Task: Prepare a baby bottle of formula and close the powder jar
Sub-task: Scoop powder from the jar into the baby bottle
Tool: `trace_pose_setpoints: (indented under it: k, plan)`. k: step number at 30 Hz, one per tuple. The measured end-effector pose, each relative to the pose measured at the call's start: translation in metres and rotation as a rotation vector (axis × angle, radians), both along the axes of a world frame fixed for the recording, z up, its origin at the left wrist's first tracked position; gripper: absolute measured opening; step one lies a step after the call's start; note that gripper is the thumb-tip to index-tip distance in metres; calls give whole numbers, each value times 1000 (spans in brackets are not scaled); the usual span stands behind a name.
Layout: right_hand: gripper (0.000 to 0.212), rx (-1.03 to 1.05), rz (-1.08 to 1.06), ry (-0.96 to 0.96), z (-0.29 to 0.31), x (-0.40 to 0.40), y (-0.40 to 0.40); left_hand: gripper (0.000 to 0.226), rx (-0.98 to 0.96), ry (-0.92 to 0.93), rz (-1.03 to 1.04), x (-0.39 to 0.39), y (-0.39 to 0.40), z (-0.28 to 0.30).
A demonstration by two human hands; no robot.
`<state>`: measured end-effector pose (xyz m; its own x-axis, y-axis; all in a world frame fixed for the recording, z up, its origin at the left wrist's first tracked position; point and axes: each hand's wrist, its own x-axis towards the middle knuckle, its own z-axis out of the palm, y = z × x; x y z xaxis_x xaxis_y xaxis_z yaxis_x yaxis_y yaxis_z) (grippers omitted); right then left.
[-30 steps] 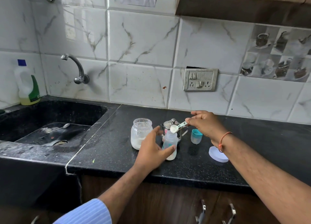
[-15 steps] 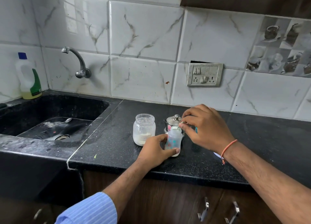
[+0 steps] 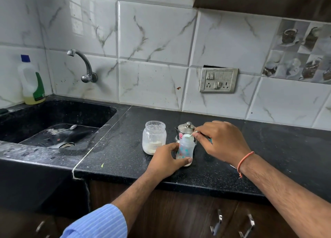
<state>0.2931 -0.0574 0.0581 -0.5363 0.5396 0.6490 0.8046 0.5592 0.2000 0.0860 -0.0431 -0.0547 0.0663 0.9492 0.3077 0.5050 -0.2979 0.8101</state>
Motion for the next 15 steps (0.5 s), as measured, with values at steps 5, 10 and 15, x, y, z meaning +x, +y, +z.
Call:
trace_pose_setpoints:
  k: [5,10,15]
  plan:
    - [36,3,7,18,-1,0,0,60,-2,2,1,0,0,0]
    - [31,-2,12,30,-2,-2,-1,64,-8,8,4,0,0,1]
    - [42,-30,-24,52,-1,-2,0,67,-22,23,9,0,-1,2]
